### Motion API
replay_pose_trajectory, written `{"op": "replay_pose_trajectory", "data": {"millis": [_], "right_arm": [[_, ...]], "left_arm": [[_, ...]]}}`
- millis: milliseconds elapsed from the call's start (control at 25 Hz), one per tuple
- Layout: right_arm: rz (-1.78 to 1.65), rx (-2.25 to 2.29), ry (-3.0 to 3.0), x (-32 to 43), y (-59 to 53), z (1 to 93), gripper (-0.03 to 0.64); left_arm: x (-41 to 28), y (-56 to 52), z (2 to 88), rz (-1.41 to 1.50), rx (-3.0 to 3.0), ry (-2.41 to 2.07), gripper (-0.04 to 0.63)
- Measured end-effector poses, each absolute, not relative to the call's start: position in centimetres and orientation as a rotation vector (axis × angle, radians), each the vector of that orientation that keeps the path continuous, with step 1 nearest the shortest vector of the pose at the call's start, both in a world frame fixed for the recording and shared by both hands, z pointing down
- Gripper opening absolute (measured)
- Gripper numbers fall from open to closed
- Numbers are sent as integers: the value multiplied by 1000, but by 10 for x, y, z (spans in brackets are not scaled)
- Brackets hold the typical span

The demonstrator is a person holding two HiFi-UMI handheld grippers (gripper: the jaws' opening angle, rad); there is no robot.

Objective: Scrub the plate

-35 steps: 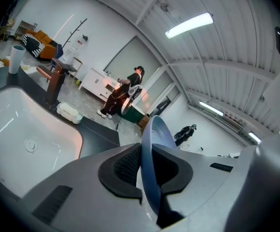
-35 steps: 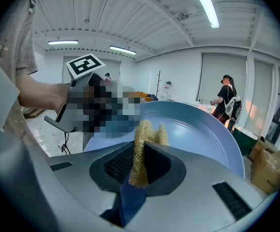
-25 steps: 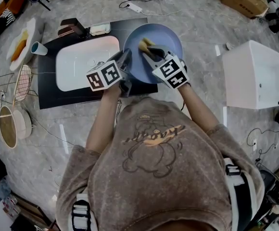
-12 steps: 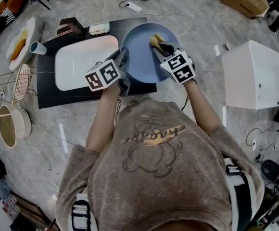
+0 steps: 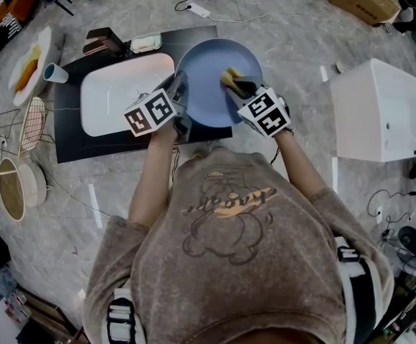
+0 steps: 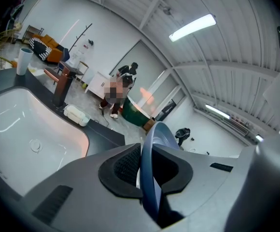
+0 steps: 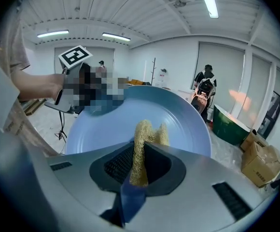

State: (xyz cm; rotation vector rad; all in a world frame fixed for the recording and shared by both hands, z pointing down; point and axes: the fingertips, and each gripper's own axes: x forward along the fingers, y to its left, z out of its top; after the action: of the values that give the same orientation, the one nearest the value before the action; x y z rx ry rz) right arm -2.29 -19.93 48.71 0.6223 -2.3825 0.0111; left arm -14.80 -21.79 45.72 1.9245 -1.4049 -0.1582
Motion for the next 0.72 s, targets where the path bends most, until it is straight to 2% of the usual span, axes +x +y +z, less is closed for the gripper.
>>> {"op": "replay_pose_trajectory", "data": {"millis": [720], "right_arm": [[-30, 413, -2393, -59, -157, 493, 58]], "left_arm": [[-136, -217, 468, -137, 1911, -1354, 40]]}}
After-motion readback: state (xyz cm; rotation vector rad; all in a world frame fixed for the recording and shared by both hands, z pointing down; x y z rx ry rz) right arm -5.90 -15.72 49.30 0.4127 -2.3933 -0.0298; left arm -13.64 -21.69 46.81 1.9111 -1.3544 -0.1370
